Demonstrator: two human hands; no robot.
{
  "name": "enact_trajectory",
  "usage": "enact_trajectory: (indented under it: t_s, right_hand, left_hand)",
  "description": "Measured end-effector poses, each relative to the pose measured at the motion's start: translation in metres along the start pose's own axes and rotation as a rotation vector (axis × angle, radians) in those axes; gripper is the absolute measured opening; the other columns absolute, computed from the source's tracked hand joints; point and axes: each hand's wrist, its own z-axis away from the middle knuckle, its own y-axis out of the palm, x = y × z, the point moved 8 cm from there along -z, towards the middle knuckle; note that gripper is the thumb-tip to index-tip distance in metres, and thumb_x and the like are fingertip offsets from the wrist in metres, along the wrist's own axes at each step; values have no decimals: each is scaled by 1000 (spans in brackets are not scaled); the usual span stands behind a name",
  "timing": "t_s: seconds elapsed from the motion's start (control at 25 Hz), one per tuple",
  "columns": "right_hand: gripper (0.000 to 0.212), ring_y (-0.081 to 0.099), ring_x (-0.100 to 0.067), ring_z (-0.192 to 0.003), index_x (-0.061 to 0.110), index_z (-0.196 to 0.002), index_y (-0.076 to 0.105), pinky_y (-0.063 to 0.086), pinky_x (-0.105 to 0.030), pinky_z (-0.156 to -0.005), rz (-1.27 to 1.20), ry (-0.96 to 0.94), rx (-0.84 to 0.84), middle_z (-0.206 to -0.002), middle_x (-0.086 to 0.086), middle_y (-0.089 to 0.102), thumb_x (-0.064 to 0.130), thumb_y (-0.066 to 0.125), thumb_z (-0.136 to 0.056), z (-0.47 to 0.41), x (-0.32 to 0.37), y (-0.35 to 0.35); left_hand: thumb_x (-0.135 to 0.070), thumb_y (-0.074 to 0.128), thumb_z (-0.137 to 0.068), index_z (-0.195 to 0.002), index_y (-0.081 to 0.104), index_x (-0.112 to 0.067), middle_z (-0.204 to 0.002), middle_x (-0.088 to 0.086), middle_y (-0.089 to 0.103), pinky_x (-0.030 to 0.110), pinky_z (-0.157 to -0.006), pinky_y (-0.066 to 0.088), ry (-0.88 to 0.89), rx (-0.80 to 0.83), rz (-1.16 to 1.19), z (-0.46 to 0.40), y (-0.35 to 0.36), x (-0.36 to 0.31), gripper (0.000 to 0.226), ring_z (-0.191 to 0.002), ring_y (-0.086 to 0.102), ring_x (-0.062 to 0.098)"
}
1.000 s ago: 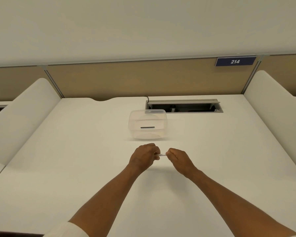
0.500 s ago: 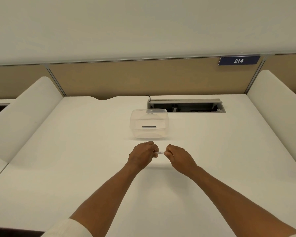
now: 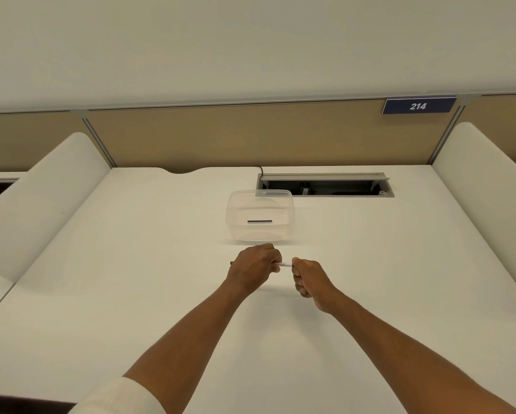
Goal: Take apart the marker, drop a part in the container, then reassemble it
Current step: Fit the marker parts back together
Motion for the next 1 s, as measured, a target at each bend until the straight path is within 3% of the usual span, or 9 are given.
enact_trajectory:
  t_s: [0.08,0.2,0.32,0.48,0.56,0.72,0.84,0.92,1.0]
  right_hand:
    - [38,32,-15,-44,17,-63,45,24,-23,-43,57,21,23,-53,0,39,33,41,-98,-1,-1,0]
    - [36,42,-17,-52,13,-72,55,37,-28,-49,270,-183,-30,-62,-3,52,30,39,-100,-2,13,-11]
    - [22,44,-14,-59,17,-81,54,39,-31,-59,507,-390,-12,-69,0,57,26,44,-98,1,27,-15]
    - [18,49,-18,-69,26,-86,47,43,-37,-63,1044,-558,-21,-75,7,56,35,40,-99,7,38,-8]
    - [20,50,-20,-70,26,-85,45,43,-37,-63,1120,-597,-46,-74,6,55,37,37,-100,7,41,-7]
    - [27,41,-15,-60,20,-74,47,35,-33,-60,781,-503,27,-62,6,48,26,43,-99,4,35,-8]
    - [34,35,-15,-52,15,-64,42,32,-28,-53,430,-292,79,-56,2,42,19,42,-98,5,22,-4]
    - [36,28,-16,-46,16,-63,40,24,-24,-45,181,-100,112,-53,-1,37,23,40,-98,5,8,0]
    - [38,30,-16,-44,17,-65,44,23,-23,-43,105,-5,141,-52,-2,40,29,38,-100,5,0,4]
  left_hand:
    - [-21,67,-87,-93,67,-17,-88,-3,63,33,-62,45,-6,12,-1,1,2,3,6,-77,59,22]
    - [-22,67,-87,-93,67,-18,-90,-4,62,32,-62,44,-26,18,-1,4,3,6,7,-78,59,22]
    - [-23,67,-88,-94,67,-18,-90,-4,62,33,-63,45,-34,21,-1,5,2,7,8,-78,59,22]
    - [-24,67,-87,-94,67,-19,-90,-4,62,31,-63,43,-35,28,9,5,2,6,8,-78,59,22]
    - [-24,67,-87,-94,68,-19,-89,-4,62,32,-63,43,-24,32,9,5,2,4,8,-78,59,21]
    - [-23,68,-87,-92,67,-18,-87,-3,62,34,-63,46,-6,18,15,7,0,3,8,-76,59,23]
    - [-24,68,-86,-92,67,-19,-88,-3,62,37,-64,49,14,23,-8,7,-2,1,8,-77,59,23]
    - [-24,67,-87,-92,66,-18,-89,-3,62,37,-64,49,31,27,-36,7,-2,-1,7,-77,59,23]
    - [-23,67,-87,-92,66,-18,-90,-3,62,37,-64,49,37,32,-49,7,0,1,7,-78,59,23]
